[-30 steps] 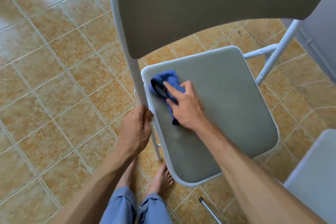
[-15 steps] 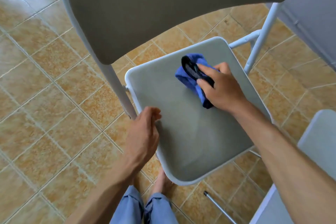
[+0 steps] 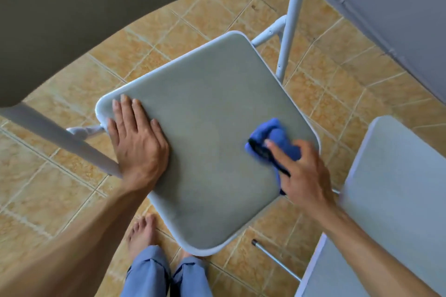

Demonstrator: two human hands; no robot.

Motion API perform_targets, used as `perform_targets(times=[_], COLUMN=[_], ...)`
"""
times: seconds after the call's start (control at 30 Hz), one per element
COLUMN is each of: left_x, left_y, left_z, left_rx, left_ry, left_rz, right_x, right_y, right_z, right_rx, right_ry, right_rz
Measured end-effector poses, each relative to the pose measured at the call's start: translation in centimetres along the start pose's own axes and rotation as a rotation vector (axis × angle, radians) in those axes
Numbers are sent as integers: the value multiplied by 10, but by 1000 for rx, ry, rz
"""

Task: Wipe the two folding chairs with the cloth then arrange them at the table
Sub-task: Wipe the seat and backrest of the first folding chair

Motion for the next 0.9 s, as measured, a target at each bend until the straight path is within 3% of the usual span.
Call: perform_targets(times=[0.1,0.13,0.17,0.23,0.33,0.4,0.47,0.53,0.6,0.67,0.73,0.8,0.9], left_x=[-2,-2,-2,-3,-2,-2,-1,0,1,0,0,0,0], left_y=[2,2,2,4,4,4,4,6,6,7,7,6,5], left_z=[2,2,2,1,0,0,0,0,0,-1,-2,-2,-3], left_rx=[46,57,62,74,103,101,96,99,98,96,97,86,91], left_ry=[25,26,26,25,32,33,22,16,14,10,6,9,14], left_rz=[8,9,6,3,0,-11,-15,-14,-17,-20,-23,-29,-28], right_x=[34,36,33,10,-41,-50,-33,-3,23,29,24,4,-40], right_y=[52,41,16,-58,-162,-165,-119,-48,9,19,-16,-81,-163], right_z=[6,13,19,32,30,20,14,11,6,10,21,30,25], right_rx=[-24,-9,7,103,239,319,228,53,-63,-92,-53,75,226], right_ry=[166,197,213,218,-75,-189,-152,-60,-7,54,140,188,-93], right_rz=[701,811,819,644,230,-36,-185,-44,280,556,744,696,231])
Point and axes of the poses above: each hand's wrist, its own x-axis towards the middle knuckle, its own z-axis out of the palm, y = z × x, the point moved 4 cm from there along x, towards the middle knuckle, and after that the axes turned 8 degrees about y, right-handed, at the moved point
